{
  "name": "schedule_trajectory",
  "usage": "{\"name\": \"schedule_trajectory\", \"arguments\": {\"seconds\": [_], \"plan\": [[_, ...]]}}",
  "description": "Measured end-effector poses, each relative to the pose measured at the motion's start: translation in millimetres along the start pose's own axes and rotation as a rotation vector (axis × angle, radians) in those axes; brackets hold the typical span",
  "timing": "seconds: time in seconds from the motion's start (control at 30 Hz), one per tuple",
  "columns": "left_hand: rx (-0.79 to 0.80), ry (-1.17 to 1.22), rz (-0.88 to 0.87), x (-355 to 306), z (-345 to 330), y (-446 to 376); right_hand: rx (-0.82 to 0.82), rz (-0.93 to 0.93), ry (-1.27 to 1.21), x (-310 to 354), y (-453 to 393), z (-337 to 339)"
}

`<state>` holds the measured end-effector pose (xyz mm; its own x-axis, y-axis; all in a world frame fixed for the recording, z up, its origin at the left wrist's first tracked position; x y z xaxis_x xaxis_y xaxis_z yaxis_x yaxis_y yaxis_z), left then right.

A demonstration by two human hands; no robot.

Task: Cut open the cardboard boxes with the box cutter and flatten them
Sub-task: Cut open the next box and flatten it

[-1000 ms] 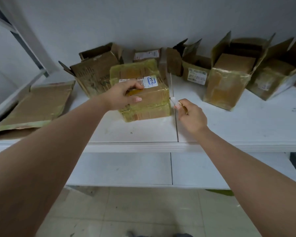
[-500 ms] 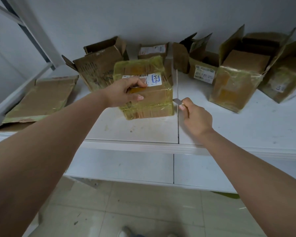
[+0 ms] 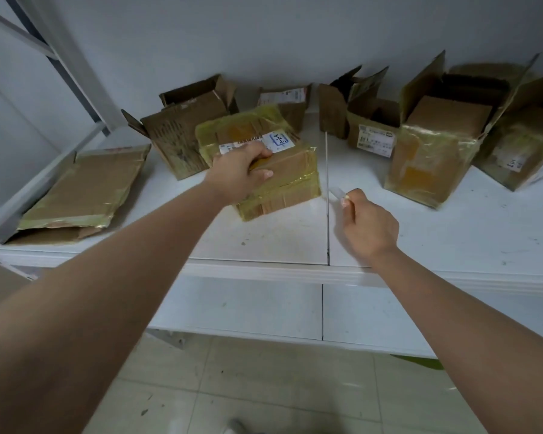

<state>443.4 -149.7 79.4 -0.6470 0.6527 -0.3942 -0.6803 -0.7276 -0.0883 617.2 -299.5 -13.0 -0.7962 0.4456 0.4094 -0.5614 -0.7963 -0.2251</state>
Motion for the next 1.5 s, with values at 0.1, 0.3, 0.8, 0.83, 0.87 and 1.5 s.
{"name": "schedule_trajectory", "arguments": {"seconds": [0.1, 0.3, 0.8, 0.83, 0.87, 1.5], "plan": [[-0.057, 0.024, 0.149, -19.5, -6.3, -9.6, 0.016, -0.005, -0.050, 5.0, 2.3, 2.7], [0.062, 0.244, 0.144, -36.3, 10.5, -15.3, 0.033, 0.052, -0.063, 11.9, 0.3, 3.9], [0.015, -0.374, 0.030, -29.2, -2.0, 13.2, 0.065, 0.188, -0.024, 37.0, 26.0, 5.8], [0.030, -0.373, 0.037, -29.8, -1.1, 13.7, 0.060, 0.196, -0.019, 38.5, 26.9, 5.0], [0.040, -0.373, 0.034, -30.3, 0.6, 14.6, 0.054, 0.203, -0.015, 40.0, 27.7, 3.9], [0.088, -0.362, -0.002, -25.1, 2.0, 10.2, 0.051, 0.335, 0.378, 53.0, 19.0, -24.2]]}}
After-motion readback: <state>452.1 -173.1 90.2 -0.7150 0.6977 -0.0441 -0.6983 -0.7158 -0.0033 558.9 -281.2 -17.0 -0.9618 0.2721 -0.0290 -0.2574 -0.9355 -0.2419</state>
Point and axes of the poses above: each hand's wrist, its own y-axis away from the middle knuckle, its own z-axis out of the back of the hand, x = y × z, the point moved 4 cm from there along -y, towards the middle knuckle, and after that the axes turned 1 degree about -z, right-handed, at the moved point
